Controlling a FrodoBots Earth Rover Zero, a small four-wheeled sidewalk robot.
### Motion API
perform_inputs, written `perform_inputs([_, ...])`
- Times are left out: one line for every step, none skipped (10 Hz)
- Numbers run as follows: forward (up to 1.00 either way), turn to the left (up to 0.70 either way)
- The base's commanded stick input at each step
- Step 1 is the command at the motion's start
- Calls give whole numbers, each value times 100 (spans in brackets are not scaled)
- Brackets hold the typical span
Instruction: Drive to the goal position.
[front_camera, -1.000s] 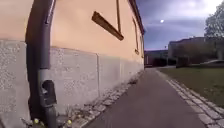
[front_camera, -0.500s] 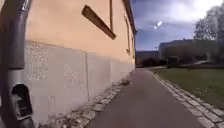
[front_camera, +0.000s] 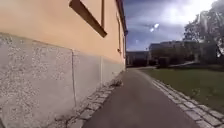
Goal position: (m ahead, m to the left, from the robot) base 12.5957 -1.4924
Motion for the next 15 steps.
perform_inputs([50,-50])
perform_inputs([50,-50])
perform_inputs([50,-50])
perform_inputs([4,-4])
perform_inputs([0,0])
perform_inputs([0,0])
perform_inputs([0,0])
perform_inputs([0,0])
perform_inputs([0,0])
perform_inputs([0,0])
perform_inputs([0,0])
perform_inputs([0,0])
perform_inputs([0,0])
perform_inputs([4,0])
perform_inputs([50,0])
